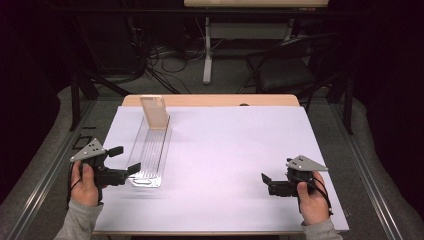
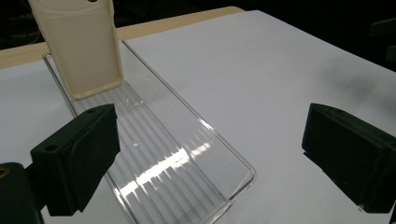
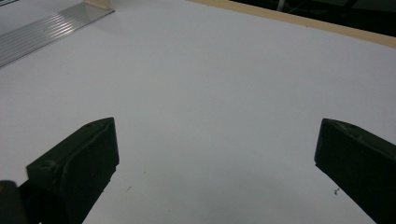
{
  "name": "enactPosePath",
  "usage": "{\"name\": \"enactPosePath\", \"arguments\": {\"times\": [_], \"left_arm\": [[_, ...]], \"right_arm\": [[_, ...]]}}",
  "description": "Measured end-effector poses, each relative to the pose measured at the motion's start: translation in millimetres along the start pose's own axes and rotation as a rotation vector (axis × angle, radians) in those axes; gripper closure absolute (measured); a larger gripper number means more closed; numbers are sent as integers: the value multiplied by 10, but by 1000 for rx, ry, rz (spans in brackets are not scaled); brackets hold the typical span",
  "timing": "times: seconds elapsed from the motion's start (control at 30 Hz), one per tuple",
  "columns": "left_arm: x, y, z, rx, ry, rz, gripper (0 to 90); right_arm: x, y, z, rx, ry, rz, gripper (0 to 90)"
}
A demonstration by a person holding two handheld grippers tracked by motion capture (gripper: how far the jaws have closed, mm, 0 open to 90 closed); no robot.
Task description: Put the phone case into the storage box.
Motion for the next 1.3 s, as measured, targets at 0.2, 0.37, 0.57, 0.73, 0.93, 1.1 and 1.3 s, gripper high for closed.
{"name": "enactPosePath", "arguments": {"times": [0.2, 0.37, 0.57, 0.73, 0.93, 1.1, 1.3], "left_arm": [[7, 21, -112, -19, -15, 18, 44], [24, 27, -206, -33, -24, 27, 44], [50, 45, -303, -30, -20, 60, 44], [61, 70, -380, -43, -19, 69, 44], [93, 98, -463, -53, -18, 84, 44], [91, 113, -511, -66, -35, 96, 44], [84, 119, -541, -50, -42, 111, 44]], "right_arm": [[16, -30, -105, 10, 6, -22, 0], [15, -51, -187, 33, 6, -29, 0], [14, -65, -248, 53, -8, -46, 0], [34, -82, -288, 55, 3, -46, 0], [70, -112, -335, 56, 9, -38, 0], [60, -140, -363, 57, -1, -34, 0], [60, -181, -403, 58, 4, -51, 0]]}}
Point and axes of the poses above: each handheld gripper's, and its own axes: x roughly forward along the jaws, z roughly out of its top, y roughly to its left, the point moved 1 cm from there along x, roughly forward along the jaws, and after that the axes turned 12 degrees about y, right-handed, at the moved point
